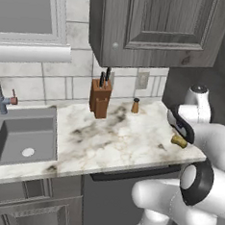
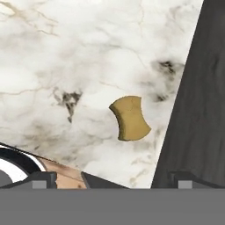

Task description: Place the sponge inside the microwave to prepare for sanitizing.

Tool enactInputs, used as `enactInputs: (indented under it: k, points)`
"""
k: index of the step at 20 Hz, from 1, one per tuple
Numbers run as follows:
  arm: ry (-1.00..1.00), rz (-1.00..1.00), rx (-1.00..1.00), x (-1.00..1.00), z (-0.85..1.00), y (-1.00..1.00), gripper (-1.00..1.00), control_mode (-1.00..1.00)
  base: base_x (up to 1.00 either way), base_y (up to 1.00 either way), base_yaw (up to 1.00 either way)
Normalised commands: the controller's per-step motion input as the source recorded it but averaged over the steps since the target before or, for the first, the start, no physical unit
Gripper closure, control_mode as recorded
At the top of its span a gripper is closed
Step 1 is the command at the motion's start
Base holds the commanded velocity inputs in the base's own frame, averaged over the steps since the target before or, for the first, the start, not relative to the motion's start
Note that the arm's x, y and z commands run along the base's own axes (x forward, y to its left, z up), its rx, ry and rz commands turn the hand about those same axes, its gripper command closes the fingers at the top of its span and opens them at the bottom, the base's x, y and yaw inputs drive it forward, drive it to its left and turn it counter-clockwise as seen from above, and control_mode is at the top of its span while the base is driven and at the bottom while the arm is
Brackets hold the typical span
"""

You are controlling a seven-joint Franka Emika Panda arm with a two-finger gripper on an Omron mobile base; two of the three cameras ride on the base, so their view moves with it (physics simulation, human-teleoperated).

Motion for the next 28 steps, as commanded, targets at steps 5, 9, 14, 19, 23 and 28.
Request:
enactInputs:
  k: [5, 9, 14, 19, 23, 28]
  points:
    - [0.09, 0.06, 0.07, 0.19, -0.33, -0.04, -1.00, -1.00, 0.00, 0.00, 0.00]
    - [0.15, 0.03, 0.01, 0.23, -0.28, -0.11, -1.00, -1.00, 0.00, 0.00, 0.00]
    - [0.18, 0.00, 0.00, 0.28, -0.22, -0.01, -1.00, -1.00, 0.00, 0.00, 0.00]
    - [0.01, 0.00, 0.00, 0.14, -0.17, -0.13, -1.00, -1.00, 0.00, 0.00, 0.00]
    - [-0.05, 0.00, 0.00, 0.11, -0.24, -0.18, -1.00, -1.00, 0.00, 0.00, 0.00]
    - [-0.08, 0.00, 0.00, 0.04, -0.16, 0.00, -1.00, -1.00, 0.00, 0.00, 0.00]
